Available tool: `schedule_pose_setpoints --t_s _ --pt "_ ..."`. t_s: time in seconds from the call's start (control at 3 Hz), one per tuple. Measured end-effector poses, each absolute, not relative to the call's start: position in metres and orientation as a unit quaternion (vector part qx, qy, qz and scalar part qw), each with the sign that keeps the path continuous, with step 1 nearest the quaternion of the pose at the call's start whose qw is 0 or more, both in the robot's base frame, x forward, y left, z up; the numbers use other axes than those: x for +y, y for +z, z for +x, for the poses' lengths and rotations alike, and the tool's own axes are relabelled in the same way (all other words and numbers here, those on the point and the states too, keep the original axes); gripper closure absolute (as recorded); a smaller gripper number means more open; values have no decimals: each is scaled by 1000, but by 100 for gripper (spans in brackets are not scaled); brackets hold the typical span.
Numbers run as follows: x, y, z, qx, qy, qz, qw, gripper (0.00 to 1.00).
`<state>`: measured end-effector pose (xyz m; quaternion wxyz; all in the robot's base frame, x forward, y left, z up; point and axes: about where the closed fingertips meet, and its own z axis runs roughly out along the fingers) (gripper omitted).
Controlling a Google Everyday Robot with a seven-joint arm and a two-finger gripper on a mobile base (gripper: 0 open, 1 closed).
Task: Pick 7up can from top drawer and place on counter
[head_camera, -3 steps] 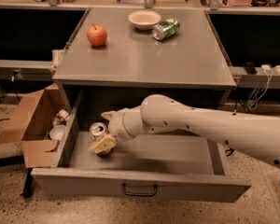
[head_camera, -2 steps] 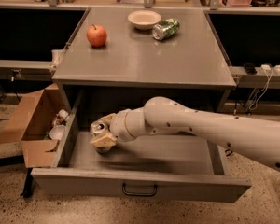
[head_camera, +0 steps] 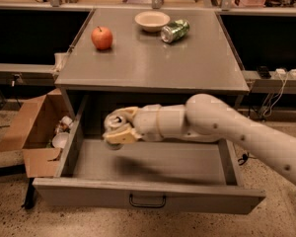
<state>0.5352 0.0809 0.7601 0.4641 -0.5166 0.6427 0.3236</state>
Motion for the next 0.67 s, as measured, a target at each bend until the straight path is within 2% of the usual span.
schedule_pose_setpoints --t_s 0.33,0.67 --pt "3 845 514 647 301 -497 494 100" --pt "7 842 516 647 303 -496 493 100"
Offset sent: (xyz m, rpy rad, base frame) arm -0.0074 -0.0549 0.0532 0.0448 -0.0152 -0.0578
